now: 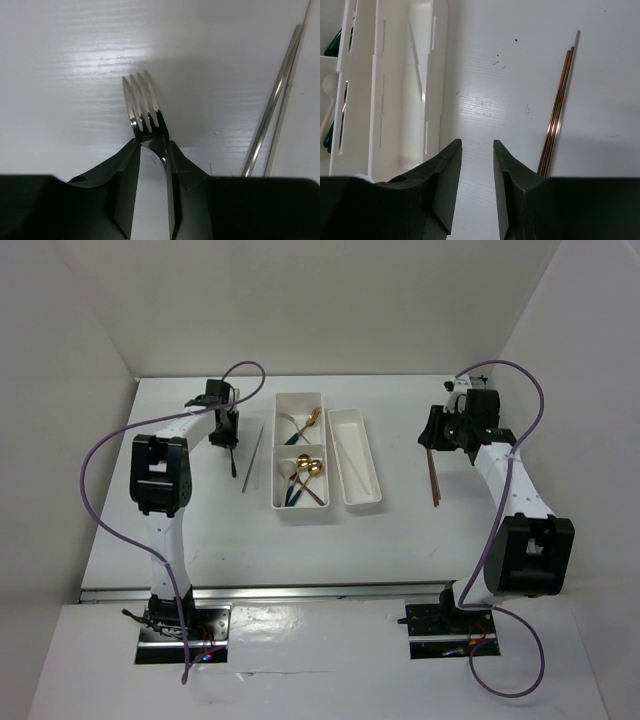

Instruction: Sort the eating utensils into containers

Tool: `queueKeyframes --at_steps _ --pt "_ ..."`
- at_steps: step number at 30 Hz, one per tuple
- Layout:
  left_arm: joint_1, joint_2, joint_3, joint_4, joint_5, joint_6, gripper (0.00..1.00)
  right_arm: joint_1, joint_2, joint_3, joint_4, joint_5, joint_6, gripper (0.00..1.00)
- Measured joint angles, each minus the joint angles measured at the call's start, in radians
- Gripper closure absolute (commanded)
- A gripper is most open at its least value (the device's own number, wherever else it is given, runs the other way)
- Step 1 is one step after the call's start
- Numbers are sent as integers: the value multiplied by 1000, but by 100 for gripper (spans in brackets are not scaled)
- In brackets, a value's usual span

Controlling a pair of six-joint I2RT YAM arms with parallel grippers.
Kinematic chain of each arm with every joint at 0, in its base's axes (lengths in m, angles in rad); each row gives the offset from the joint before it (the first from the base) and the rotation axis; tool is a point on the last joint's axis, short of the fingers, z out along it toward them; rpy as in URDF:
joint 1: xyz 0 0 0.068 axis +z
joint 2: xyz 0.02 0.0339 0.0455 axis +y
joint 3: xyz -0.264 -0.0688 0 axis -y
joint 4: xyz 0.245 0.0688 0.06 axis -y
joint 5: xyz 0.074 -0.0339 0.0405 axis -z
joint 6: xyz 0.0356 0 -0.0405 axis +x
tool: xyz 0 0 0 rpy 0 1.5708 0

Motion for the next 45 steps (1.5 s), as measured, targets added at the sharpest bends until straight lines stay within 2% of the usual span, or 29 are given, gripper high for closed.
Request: queueKeyframes --at_steps 3,4,5,13,17,21,25,26,30,33,36,45 --pt "-2 12 11 21 -1 5 82 0 4 0 -1 0 -1 63" --pt "-3 16 15 30 -3 8 96 -1 4 0 -1 0 -2 63" --pt "-3 18 18 36 -3 10 100 -2 4 0 -1 0 -4 63" --pt "-1 16 19 41 19 31 100 -9 4 0 -1 0 -10 64" --pt "14 -60 -28 -14 103 23 100 -10 4 0 0 -1 -9 66" --pt "17 -175 3 -96 227 -4 100 -10 4 -4 5 -7 -6 66" --pt "-48 -259 142 -120 338 -21 100 -10 4 -17 7 -21 0 57" --pt "-77 -269 179 -119 362 -20 100 -10 4 -18 7 -23 0 51" --pt "-208 -252 330 -145 412 32 100 -10 1 -18 7 -25 -12 40" --pt "-295 -196 420 -153 406 82 100 -10 -11 -18 5 -21 -29 39" --pt "-348 -148 426 -145 378 121 100 -10 -41 -19 3 -15 -50 39" --pt "-354 -35 320 -15 180 267 100 -10 -165 -69 -5 14 -99 39"
